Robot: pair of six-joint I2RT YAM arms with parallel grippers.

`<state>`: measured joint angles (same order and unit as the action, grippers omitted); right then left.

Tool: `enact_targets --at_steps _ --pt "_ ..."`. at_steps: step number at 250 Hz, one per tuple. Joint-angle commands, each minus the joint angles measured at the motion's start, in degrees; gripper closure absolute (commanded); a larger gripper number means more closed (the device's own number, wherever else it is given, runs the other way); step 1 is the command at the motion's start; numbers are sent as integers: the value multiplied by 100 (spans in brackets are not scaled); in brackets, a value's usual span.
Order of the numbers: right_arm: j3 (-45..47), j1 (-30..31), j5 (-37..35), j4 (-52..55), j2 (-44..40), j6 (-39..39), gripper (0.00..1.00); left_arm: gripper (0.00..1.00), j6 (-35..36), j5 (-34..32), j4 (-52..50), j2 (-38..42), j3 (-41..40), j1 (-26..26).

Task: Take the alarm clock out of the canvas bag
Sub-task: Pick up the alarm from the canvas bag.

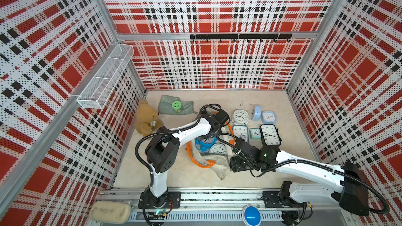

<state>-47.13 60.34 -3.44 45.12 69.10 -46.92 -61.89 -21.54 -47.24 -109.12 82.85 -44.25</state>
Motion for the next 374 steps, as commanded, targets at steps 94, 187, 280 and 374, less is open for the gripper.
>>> enact_targets --at_steps 94,187,280,374 --pt "48 32 36 207 60 95 26 2 -17 -221 -408 -783 744 -40" --pt "83 35 26 181 -2 82 26 16 -34 -309 -727 -1010 813 -84" --pt "88 35 19 181 -2 74 27 26 131 -553 -884 -725 532 -26" --pt "13 31 -72 321 -70 40 26 38 199 -470 -808 -392 325 -2"
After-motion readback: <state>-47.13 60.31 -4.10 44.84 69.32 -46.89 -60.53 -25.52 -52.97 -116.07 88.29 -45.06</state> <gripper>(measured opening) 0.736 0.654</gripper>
